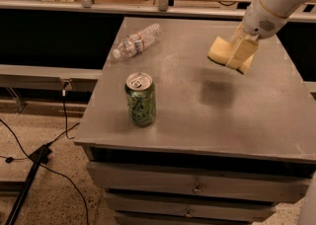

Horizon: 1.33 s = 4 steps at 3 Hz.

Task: Move sponge near water bottle

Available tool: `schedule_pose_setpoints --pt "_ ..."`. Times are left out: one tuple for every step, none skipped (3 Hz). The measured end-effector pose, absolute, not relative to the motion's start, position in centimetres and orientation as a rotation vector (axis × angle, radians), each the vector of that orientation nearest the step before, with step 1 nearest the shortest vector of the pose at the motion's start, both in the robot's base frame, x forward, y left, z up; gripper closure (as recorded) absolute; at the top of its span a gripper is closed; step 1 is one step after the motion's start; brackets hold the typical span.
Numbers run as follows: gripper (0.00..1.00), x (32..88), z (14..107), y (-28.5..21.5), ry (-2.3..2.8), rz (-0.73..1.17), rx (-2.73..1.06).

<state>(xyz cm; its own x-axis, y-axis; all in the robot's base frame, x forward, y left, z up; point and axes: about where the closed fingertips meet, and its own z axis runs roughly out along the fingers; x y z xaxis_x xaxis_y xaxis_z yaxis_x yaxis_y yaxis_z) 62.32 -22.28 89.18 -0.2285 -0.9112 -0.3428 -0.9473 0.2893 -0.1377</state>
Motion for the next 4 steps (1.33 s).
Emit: schedule_pose_setpoints --pt "1.0 62.9 88.8 -21.7 2.193 0.16 -1.675" --pt "1.0 65.6 88.0 -18.6 2.158 0.21 -1.639" --pt "1.0 68.1 87.5 -15.4 2.224 0.244 -1.434" --pt "1.0 69.1 87.9 -13.4 2.258 0.274 -1.316"
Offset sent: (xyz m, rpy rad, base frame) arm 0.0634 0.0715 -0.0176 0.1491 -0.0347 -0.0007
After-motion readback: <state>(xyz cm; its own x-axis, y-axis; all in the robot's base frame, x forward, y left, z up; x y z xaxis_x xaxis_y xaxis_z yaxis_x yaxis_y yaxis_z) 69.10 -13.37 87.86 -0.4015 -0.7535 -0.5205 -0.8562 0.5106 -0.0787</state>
